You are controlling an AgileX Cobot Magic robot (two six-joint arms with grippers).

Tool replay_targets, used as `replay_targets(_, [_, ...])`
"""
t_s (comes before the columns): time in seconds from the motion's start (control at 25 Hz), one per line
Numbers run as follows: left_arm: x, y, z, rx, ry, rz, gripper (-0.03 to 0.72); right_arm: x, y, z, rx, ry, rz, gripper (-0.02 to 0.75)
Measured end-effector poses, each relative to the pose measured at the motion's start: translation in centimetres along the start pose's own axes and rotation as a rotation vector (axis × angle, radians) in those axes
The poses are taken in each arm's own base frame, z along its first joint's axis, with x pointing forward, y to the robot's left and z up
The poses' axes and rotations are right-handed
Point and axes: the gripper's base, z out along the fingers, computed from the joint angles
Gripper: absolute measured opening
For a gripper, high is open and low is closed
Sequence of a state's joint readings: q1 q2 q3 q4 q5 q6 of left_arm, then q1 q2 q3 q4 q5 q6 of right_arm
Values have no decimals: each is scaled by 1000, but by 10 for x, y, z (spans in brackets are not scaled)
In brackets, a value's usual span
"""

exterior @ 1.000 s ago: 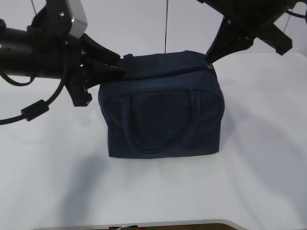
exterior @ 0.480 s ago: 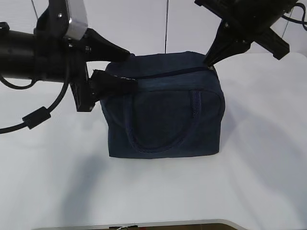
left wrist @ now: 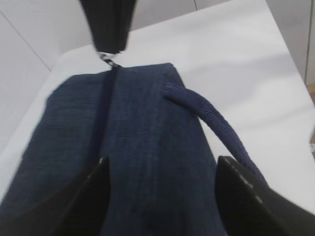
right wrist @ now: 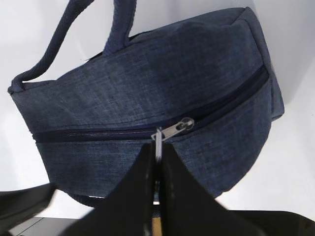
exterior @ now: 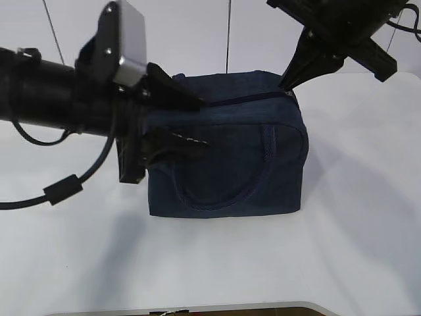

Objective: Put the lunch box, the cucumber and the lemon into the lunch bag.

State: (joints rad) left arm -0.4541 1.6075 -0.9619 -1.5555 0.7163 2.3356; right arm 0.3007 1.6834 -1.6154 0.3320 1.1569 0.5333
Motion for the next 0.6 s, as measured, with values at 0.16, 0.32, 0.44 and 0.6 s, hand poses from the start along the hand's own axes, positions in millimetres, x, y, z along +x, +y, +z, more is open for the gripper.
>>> replay_targets(0.16, [5,-10,20,0,75,11,486,0,0,0,0,0,0,5])
replay_targets(0.32, [8,-10,25,-50,140,25,461,0,0,0,0,0,0,5])
replay_targets(0.44, [10,-7,25,-93,180,29,373,0,0,0,-1,1,1,5])
replay_targets(0.6, [15,-2,24,-151,232,29,154,0,0,0,5,0,-2,5])
